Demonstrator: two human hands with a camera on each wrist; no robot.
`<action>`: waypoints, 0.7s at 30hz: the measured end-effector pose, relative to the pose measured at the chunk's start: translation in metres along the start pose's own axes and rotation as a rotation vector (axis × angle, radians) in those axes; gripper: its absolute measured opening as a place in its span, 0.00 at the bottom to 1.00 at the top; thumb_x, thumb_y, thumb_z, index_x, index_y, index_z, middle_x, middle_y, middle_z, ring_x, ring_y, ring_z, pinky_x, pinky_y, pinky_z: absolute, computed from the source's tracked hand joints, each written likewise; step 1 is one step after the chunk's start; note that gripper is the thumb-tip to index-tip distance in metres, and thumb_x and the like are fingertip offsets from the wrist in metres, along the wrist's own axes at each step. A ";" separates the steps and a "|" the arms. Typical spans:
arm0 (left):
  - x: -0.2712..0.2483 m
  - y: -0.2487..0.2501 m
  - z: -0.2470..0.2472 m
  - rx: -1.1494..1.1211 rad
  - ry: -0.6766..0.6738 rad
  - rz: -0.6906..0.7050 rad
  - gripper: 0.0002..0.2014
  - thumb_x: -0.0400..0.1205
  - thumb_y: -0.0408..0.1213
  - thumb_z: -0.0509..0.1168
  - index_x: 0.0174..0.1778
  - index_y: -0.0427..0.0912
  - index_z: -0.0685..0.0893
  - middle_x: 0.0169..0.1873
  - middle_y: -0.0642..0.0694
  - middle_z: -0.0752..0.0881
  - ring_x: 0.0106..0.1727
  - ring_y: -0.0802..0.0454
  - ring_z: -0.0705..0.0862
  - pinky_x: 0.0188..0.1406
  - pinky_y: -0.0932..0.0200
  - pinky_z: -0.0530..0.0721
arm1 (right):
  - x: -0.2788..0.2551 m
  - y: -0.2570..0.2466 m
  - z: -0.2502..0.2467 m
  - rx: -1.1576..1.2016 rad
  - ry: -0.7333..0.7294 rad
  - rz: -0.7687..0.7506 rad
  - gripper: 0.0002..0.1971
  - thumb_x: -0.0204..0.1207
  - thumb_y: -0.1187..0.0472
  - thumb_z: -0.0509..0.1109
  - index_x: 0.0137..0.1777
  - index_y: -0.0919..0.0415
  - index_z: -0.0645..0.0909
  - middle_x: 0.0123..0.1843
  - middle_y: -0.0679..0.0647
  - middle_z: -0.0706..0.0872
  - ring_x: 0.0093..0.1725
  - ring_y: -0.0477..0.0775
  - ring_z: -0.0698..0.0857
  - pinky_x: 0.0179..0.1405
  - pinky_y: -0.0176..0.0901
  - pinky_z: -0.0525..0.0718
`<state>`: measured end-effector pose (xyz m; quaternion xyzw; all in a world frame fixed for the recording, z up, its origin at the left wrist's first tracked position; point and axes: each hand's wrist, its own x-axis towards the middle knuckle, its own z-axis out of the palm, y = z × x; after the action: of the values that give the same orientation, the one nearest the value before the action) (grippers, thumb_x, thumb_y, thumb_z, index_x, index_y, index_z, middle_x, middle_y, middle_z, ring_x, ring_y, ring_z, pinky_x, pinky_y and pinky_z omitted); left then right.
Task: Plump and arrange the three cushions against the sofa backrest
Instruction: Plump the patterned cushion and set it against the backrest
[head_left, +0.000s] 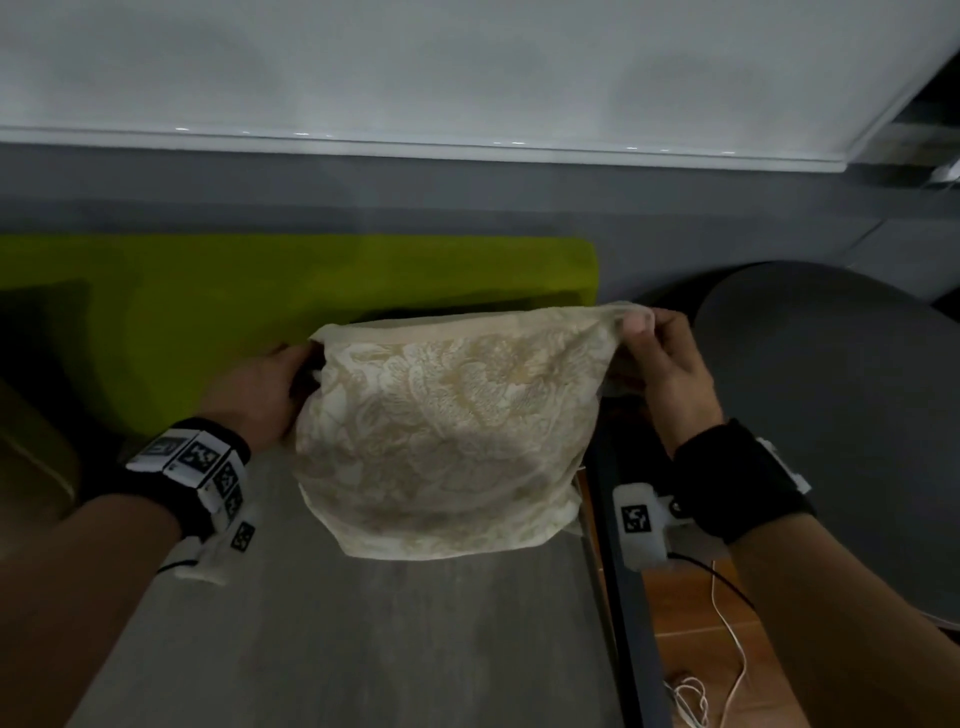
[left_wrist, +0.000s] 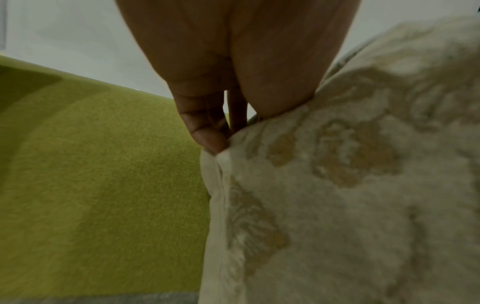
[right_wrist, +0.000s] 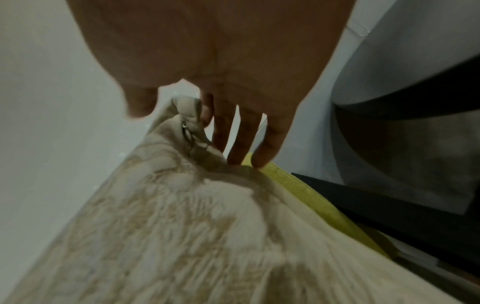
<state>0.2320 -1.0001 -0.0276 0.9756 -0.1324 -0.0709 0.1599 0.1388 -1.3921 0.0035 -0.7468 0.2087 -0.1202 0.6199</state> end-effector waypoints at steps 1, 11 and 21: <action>-0.002 0.001 0.001 -0.010 0.021 0.007 0.18 0.87 0.45 0.58 0.70 0.45 0.81 0.57 0.33 0.85 0.52 0.30 0.86 0.47 0.43 0.82 | -0.001 -0.002 -0.002 -0.038 -0.056 -0.021 0.18 0.75 0.36 0.79 0.55 0.47 0.86 0.53 0.50 0.94 0.57 0.58 0.92 0.61 0.68 0.90; -0.002 -0.008 -0.027 -0.907 0.476 -0.395 0.15 0.80 0.47 0.64 0.58 0.47 0.86 0.54 0.43 0.90 0.53 0.40 0.90 0.51 0.42 0.90 | 0.014 0.013 -0.023 0.266 0.115 0.058 0.14 0.87 0.58 0.69 0.69 0.62 0.85 0.53 0.48 0.94 0.53 0.48 0.92 0.50 0.45 0.90; -0.001 -0.021 -0.009 -1.194 0.393 -0.440 0.11 0.86 0.38 0.59 0.51 0.55 0.87 0.51 0.52 0.88 0.68 0.39 0.83 0.60 0.50 0.83 | 0.014 0.017 0.002 0.204 0.081 0.090 0.09 0.80 0.48 0.76 0.43 0.50 0.86 0.49 0.61 0.92 0.55 0.70 0.91 0.60 0.75 0.89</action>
<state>0.2376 -0.9781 -0.0262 0.7186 0.1635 0.0162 0.6757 0.1496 -1.3991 -0.0142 -0.6644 0.2536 -0.1431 0.6883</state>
